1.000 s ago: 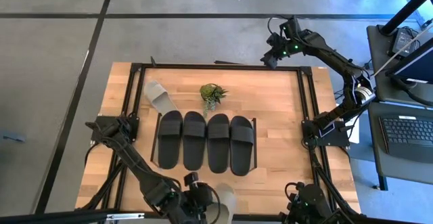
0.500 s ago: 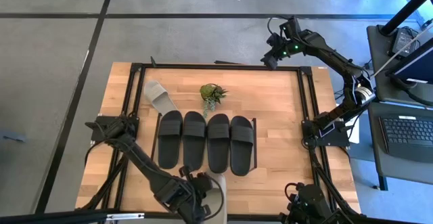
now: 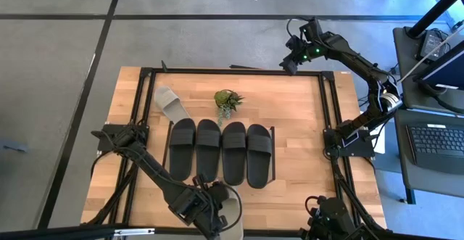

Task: Pick and place slides into the shelf
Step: Put the gray slide under the shelf

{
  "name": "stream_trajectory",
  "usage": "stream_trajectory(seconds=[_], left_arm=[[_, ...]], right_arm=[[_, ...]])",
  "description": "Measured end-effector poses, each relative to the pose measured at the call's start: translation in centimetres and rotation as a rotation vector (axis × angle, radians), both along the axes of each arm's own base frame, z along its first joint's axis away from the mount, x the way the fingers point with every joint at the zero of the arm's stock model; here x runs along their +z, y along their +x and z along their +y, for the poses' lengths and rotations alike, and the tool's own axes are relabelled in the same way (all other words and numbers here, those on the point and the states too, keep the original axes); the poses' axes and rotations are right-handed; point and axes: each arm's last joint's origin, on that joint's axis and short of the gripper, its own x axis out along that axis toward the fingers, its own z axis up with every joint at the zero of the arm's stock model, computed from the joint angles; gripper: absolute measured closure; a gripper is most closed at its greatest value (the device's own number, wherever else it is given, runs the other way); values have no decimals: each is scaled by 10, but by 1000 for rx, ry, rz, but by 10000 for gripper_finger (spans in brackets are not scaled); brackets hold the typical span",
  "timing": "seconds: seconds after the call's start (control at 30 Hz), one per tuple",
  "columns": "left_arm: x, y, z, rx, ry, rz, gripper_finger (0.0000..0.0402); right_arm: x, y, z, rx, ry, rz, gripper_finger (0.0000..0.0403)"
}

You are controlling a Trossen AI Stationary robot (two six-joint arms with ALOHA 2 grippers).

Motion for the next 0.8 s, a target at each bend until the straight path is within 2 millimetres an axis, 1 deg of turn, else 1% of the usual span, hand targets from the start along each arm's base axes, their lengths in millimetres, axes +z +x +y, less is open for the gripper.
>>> stream_trajectory(seconds=[0.8], left_arm=[[1, 1, -1, -2, -15, -8, 372]], right_arm=[[-1, -1, 1, 0, 18, 11, 237]])
